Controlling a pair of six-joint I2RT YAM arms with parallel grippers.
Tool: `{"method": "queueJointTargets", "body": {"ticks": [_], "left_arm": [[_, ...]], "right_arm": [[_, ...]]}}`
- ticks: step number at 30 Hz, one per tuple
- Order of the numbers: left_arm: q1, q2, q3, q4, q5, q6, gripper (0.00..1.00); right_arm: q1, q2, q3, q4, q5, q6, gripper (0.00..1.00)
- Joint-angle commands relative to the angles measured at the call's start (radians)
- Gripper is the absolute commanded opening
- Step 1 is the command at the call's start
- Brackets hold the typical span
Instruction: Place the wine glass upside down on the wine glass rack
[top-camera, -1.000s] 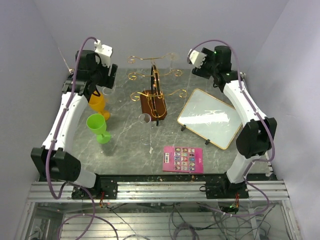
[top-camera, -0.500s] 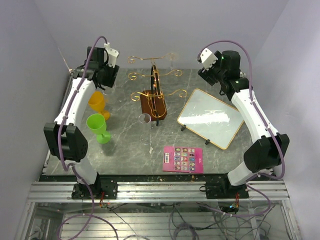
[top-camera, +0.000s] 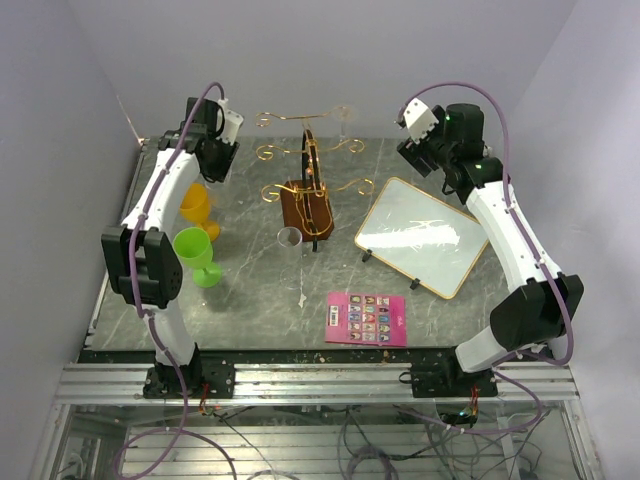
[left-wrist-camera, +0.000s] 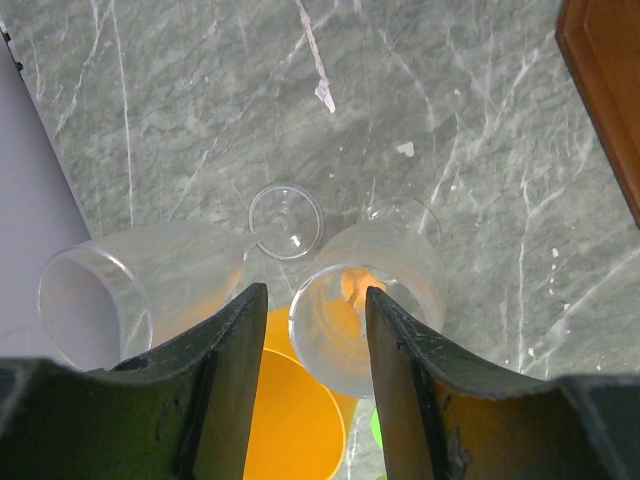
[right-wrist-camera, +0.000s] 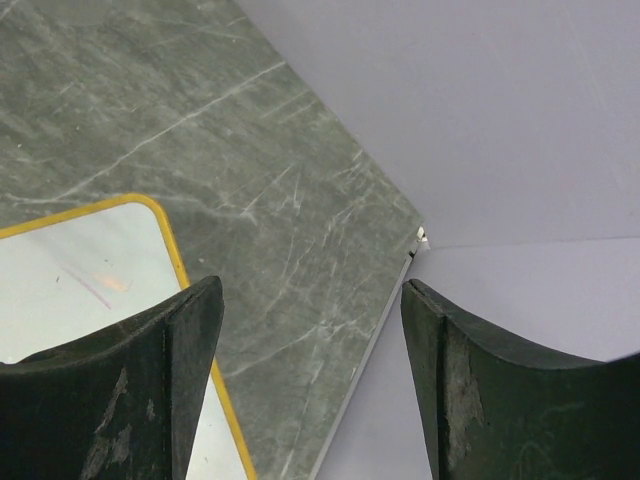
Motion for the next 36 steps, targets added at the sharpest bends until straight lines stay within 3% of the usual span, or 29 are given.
{"method": "queueJointTargets", "body": {"ticks": [1,12,23,32,36], "left_arm": [[0.008,0.000,0.031,-0.037,-0.031,0.029,0.54],[0.008,0.063,0.083,-0.074,-0.028,0.047,0.39],[0.008,0.096,0.101,-0.074,-0.028,0.060,0.33],[0.008,0.091,0.113,-0.073,0.030,0.066,0.12],[0.008,0.070,0.108,-0.056,0.055,0.072,0.07]], "right_arm": [[0.002,-0.026,-0.010,-0.011,-0.005,0.015,0.72],[0.003,-0.027,-0.026,-0.018,-0.002,-0.003,0.72],[0.002,-0.021,-0.020,-0.027,-0.003,-0.003,0.73],[0.002,-0.019,-0.017,-0.021,0.000,0.014,0.73],[0.003,-0.018,-0.009,-0.022,0.000,0.028,0.74]]}}
